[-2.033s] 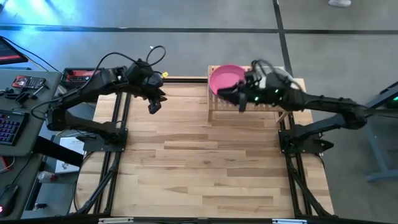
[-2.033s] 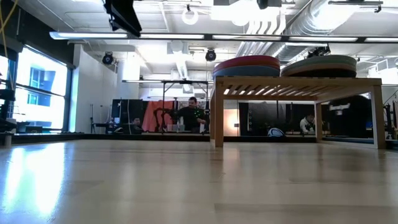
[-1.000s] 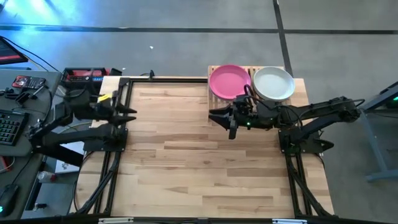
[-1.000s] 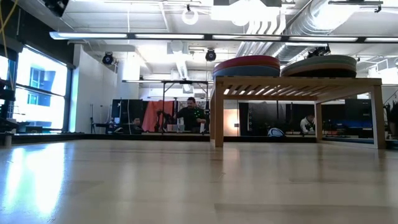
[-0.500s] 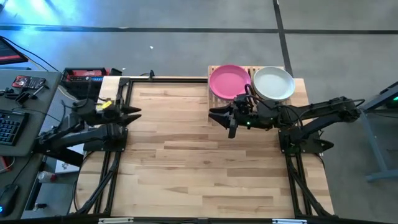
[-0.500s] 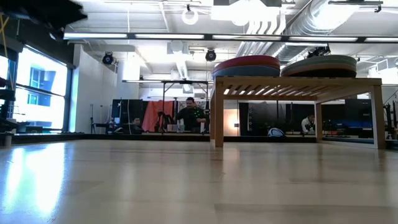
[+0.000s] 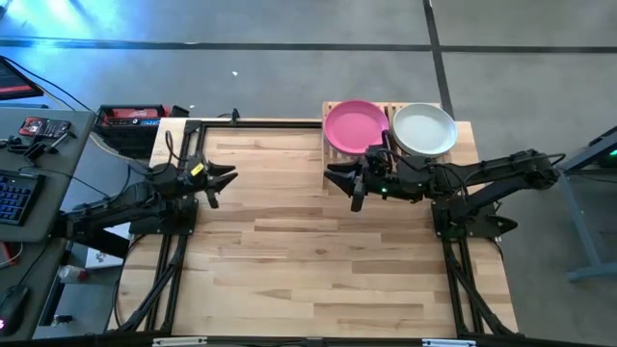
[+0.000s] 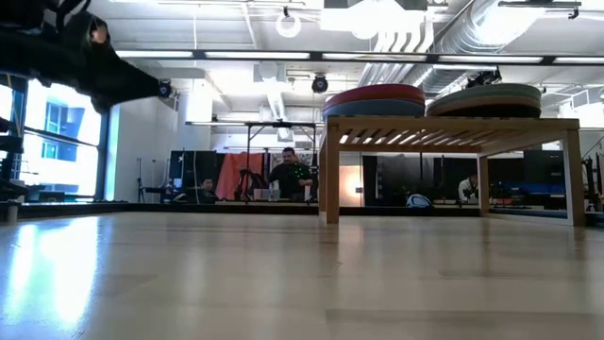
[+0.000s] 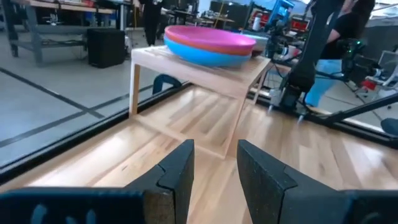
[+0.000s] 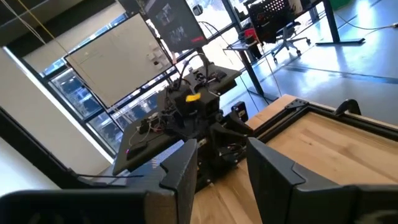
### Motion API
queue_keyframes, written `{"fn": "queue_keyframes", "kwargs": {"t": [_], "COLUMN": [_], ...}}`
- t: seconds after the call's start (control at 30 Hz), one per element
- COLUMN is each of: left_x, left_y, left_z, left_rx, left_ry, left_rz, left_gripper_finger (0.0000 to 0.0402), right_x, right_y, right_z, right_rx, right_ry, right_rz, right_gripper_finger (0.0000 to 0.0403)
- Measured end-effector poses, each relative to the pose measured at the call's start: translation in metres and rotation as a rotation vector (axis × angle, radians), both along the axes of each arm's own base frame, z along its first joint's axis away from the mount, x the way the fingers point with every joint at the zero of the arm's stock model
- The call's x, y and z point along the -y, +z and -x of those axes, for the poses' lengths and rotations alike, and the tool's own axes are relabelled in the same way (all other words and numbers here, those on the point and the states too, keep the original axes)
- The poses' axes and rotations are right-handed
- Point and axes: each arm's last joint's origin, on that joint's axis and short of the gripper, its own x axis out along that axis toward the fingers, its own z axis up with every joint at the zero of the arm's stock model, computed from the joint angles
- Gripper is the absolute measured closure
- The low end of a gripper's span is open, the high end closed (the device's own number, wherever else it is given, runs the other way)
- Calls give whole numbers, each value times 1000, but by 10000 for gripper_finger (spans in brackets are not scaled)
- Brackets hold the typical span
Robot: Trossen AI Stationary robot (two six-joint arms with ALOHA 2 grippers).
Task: Place and stack plates onto a shelf
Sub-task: Return to Home Position
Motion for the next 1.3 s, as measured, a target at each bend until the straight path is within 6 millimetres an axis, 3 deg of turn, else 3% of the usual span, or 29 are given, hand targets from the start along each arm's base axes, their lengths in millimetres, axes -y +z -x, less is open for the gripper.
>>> {"fn": "queue_keyframes", "kwargs": {"t": [0.33,0.57,0.73,0.97,1.13,1.3], "left_x": [-2,-3,-3,-4,-4,-4], "left_y": [-28,-28,-30,-33,-34,-34], "left_z": [-8,-8,-10,-12,-13,-13], "left_rx": [-7,10,-16,-59,-74,-77], "left_ry": [6,16,14,12,12,12], "left_rz": [19,13,1,-2,2,3], "left_gripper_finger": [291,291,291,291,291,291], "right_x": [-1,-1,6,24,29,32], "right_y": [-2,5,28,48,24,-22], "right_z": [0,10,51,145,187,199], "right_rx": [-20,-49,-10,-4,34,69], "right_ry": [52,103,195,140,128,102], "right_rz": [-6,159,260,306,346,309], "right_gripper_finger": [281,281,281,281,281,281]}}
